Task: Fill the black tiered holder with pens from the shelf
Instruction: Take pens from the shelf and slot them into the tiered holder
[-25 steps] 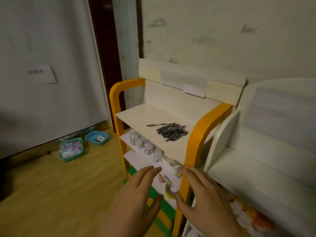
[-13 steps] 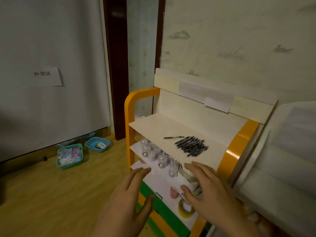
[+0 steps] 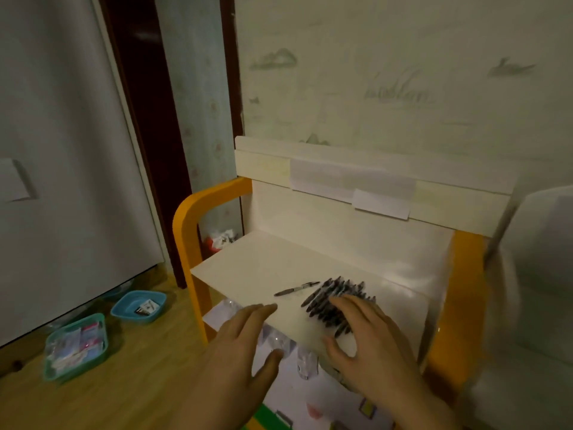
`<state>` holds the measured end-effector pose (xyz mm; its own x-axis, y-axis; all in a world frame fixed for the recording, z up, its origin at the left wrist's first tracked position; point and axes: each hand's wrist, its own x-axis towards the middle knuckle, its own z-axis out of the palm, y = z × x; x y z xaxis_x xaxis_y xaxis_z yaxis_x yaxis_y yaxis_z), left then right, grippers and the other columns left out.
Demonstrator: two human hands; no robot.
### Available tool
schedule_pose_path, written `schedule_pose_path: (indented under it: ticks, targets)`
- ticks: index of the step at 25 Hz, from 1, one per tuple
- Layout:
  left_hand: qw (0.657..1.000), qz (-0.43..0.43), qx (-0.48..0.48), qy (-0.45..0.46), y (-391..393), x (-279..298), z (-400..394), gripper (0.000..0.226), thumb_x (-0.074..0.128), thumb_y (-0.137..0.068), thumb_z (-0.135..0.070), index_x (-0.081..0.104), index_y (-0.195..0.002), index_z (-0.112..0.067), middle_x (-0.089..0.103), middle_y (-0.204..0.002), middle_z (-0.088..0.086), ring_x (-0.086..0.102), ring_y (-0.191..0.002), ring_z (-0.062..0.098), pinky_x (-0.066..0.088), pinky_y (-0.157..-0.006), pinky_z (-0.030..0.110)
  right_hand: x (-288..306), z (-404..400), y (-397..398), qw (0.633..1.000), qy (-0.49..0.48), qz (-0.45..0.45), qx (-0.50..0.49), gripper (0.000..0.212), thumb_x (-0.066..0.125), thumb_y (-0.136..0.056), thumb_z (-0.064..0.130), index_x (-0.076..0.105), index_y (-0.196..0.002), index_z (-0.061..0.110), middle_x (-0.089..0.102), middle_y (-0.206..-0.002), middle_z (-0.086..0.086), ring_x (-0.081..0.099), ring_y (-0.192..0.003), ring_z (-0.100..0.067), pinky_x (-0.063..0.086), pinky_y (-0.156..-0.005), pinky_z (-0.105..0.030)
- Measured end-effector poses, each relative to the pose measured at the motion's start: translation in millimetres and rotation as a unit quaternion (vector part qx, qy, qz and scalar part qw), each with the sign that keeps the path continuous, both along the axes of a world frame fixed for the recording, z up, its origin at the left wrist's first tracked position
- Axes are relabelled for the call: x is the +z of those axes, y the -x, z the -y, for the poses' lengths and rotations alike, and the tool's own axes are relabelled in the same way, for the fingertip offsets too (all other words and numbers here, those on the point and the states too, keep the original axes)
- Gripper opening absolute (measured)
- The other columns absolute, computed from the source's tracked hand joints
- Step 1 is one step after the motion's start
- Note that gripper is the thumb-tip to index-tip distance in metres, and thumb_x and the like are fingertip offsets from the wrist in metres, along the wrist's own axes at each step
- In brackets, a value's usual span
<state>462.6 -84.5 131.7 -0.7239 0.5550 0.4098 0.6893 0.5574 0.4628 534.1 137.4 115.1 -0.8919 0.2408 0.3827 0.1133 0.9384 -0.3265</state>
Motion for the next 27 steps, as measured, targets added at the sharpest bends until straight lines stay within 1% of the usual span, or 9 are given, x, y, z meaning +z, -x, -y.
schedule_pose_path:
  ticks: [2, 7, 10, 13, 16, 19, 21, 24, 27]
  targets:
    - [1.000, 0.003, -0.016, 0.006, 31, 0, -17, 0.058, 0.050, -0.090, -0.055, 0.011, -0.133, -0.061, 0.021, -0.132, -0.039, 0.036, -0.119, -0.008, 0.028, -0.087, 0.004, -3, -14, 23, 1.000, 0.005, 0.004, -0.021, 0.060, 0.042, -0.087, 0.064, 0.034, -0.142, 0.042, 0.038, -0.146, 0.021, 0.037, -0.132, -0.003, 0.032, -0.108, -0.021]
    - [0.995, 0.043, -0.086, 0.021, 98, -16, -67, 0.058, 0.048, -0.091, -0.055, 0.015, -0.139, -0.053, 0.026, -0.143, -0.031, 0.033, -0.125, -0.006, 0.028, -0.102, 0.011, -15, -48, 63, 0.995, 0.042, 0.032, -0.084, 0.063, 0.044, -0.087, 0.066, 0.031, -0.144, 0.042, 0.038, -0.147, 0.020, 0.036, -0.134, -0.003, 0.038, -0.110, -0.027]
    - [0.987, 0.069, -0.140, 0.034, 129, -22, -97, 0.057, 0.047, -0.092, -0.054, 0.017, -0.140, -0.053, 0.028, -0.140, -0.033, 0.033, -0.122, -0.009, 0.033, -0.098, 0.011, -21, -65, 75, 0.990, 0.045, 0.057, -0.120, 0.062, 0.044, -0.088, 0.065, 0.032, -0.145, 0.040, 0.039, -0.147, 0.018, 0.036, -0.133, -0.005, 0.036, -0.109, -0.025]
    - [0.980, 0.077, -0.180, 0.045, 163, -34, -132, 0.055, 0.048, -0.092, -0.051, 0.023, -0.141, -0.048, 0.033, -0.138, -0.031, 0.037, -0.122, -0.006, 0.039, -0.092, 0.015, -29, -76, 85, 0.980, 0.055, 0.064, -0.178, 0.061, 0.046, -0.090, 0.061, 0.033, -0.145, 0.038, 0.038, -0.148, 0.015, 0.034, -0.136, -0.008, 0.032, -0.112, -0.027]
    - [0.972, 0.113, -0.199, 0.058, 189, -54, -174, 0.051, 0.048, -0.094, -0.047, 0.032, -0.141, -0.037, 0.041, -0.136, -0.018, 0.044, -0.119, 0.003, 0.042, -0.090, 0.019, -34, -83, 94, 0.967, 0.053, 0.078, -0.236, 0.063, 0.046, -0.090, 0.061, 0.032, -0.147, 0.038, 0.036, -0.150, 0.013, 0.033, -0.138, -0.009, 0.030, -0.115, -0.027]
    - [0.970, 0.136, -0.173, 0.102, 200, -79, -219, 0.045, 0.047, -0.094, -0.049, 0.043, -0.133, -0.027, 0.048, -0.127, -0.004, 0.050, -0.109, 0.012, 0.048, -0.090, 0.028, -35, -88, 103, 0.959, 0.056, 0.088, -0.265, 0.063, 0.046, -0.090, 0.060, 0.031, -0.147, 0.038, 0.036, -0.150, 0.014, 0.032, -0.138, -0.008, 0.030, -0.114, -0.025]
    - [0.966, 0.121, -0.139, 0.183, 202, -98, -244, 0.060, 0.045, -0.088, -0.063, 0.041, -0.131, -0.021, 0.046, -0.129, 0.001, 0.047, -0.113, 0.018, 0.047, -0.091, 0.031, -39, -92, 110, 0.953, 0.056, 0.094, -0.282, 0.063, 0.046, -0.090, 0.060, 0.031, -0.147, 0.037, 0.036, -0.150, 0.013, 0.032, -0.138, -0.008, 0.031, -0.113, -0.026]
    - [0.947, 0.122, -0.101, 0.279, 203, -120, -268, 0.097, 0.042, -0.074, -0.081, 0.029, -0.143, -0.013, 0.034, -0.143, 0.010, 0.036, -0.128, 0.029, 0.040, -0.103, 0.036, -45, -94, 120, 0.946, 0.055, 0.106, -0.301, 0.064, 0.044, -0.089, 0.062, 0.032, -0.147, 0.036, 0.036, -0.150, 0.012, 0.032, -0.138, -0.009, 0.030, -0.114, -0.027]
    - [0.939, 0.108, -0.087, 0.314, 204, -130, -280, 0.109, 0.045, -0.067, -0.085, 0.025, -0.145, -0.012, 0.030, -0.146, 0.013, 0.033, -0.129, 0.032, 0.039, -0.104, 0.038, -51, -98, 125, 0.944, 0.061, 0.116, -0.302, 0.063, 0.044, -0.090, 0.061, 0.033, -0.147, 0.035, 0.037, -0.150, 0.012, 0.032, -0.139, -0.010, 0.029, -0.114, -0.027]
